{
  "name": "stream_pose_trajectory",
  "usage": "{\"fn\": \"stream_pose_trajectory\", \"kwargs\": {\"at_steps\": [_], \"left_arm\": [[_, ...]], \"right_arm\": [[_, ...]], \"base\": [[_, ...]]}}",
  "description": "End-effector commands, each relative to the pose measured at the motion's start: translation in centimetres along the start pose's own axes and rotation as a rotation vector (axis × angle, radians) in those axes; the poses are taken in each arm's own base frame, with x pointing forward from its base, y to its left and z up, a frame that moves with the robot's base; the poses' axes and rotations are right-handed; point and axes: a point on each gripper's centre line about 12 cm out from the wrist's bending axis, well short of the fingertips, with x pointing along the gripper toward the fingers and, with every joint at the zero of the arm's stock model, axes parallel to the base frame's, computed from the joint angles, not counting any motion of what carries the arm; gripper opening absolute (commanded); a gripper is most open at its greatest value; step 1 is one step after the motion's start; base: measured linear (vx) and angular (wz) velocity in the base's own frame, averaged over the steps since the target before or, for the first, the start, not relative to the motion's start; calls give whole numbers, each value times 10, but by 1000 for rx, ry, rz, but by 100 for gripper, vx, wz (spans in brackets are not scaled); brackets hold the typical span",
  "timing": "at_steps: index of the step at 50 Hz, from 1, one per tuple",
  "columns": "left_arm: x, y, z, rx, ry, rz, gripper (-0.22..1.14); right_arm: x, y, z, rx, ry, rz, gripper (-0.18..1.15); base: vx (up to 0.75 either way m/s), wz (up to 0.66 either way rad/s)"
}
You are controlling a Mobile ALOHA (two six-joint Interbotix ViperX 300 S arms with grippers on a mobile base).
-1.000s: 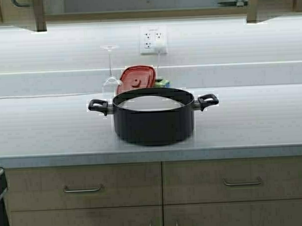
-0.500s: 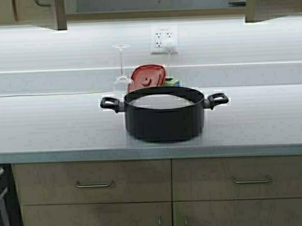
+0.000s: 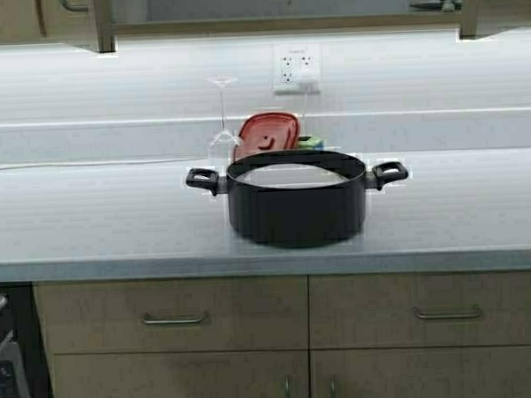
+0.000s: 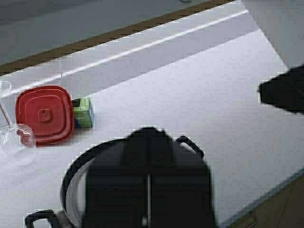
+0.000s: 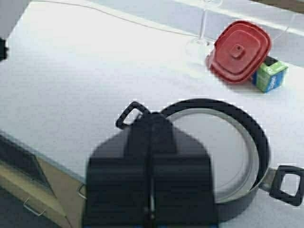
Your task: Open the cabinet, put the pot inside, then close it
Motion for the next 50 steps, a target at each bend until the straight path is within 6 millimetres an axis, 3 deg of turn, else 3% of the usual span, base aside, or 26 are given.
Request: {"fn": "stream_pose_trajectory", "kwargs": {"at_steps": [1, 8, 14, 26, 33, 39, 50], "left_arm": [[49, -3, 7, -10, -41, 20, 2], [96, 18, -8, -21, -36, 86, 2], [110, 52, -24, -59, -5, 162, 2], [67, 90, -40, -77, 35, 255, 2], [36, 104, -43, -83, 38, 300, 2], [15, 112, -43, -85, 31, 331, 2], [-5, 106, -53, -105, 46, 326, 3]], "right_arm": [[29, -9, 8, 4, -47, -61, 7], [58, -30, 6, 26, -34, -117, 7], [63, -55, 6, 53, -21, -167, 7], [27, -108, -11, 102, 30, -283, 7], [1, -127, -24, 123, 38, -352, 7], [-18, -133, -30, 133, 33, -387, 7], [-39, -120, -26, 161, -5, -371, 7]], "base": [[0, 0], [0, 0], [0, 0], [1, 0], [1, 0], [1, 2], [0, 0]]}}
